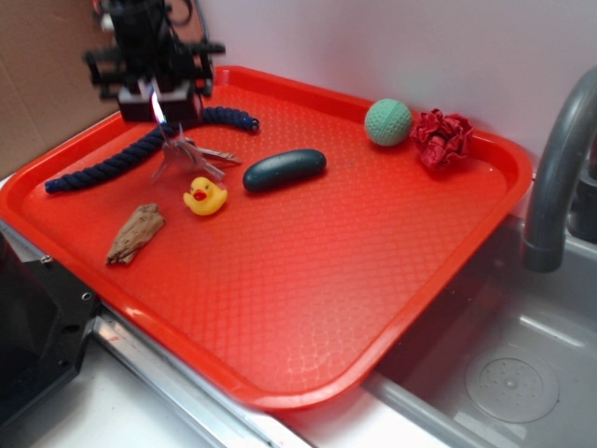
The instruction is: Grab the silver keys.
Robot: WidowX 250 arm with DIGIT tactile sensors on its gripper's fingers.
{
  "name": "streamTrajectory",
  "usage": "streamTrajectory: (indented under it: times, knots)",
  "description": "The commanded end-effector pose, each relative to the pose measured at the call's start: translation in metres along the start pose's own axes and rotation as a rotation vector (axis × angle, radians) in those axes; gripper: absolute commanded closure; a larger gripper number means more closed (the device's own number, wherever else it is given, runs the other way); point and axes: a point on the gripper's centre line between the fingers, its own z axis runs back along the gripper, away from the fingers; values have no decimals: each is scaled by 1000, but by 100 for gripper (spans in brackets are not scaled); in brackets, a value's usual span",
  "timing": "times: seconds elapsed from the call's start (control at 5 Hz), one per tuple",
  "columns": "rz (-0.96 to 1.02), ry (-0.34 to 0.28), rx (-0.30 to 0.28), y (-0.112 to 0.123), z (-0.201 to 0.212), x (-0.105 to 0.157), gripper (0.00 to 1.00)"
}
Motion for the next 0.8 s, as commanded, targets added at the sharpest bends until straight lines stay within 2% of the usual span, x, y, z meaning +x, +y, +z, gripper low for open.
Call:
streamTrajectory:
  times: [0.0, 0.2, 0.4, 0.6]
  knots:
    - [-261, -81, -38, -1, 102, -17, 100]
    - [-379, -57, -53, -8, 122, -29, 100]
    - [-457, -60, -64, -15, 138, -39, 100]
    - [-466, -77, -65, -15, 136, -41, 100]
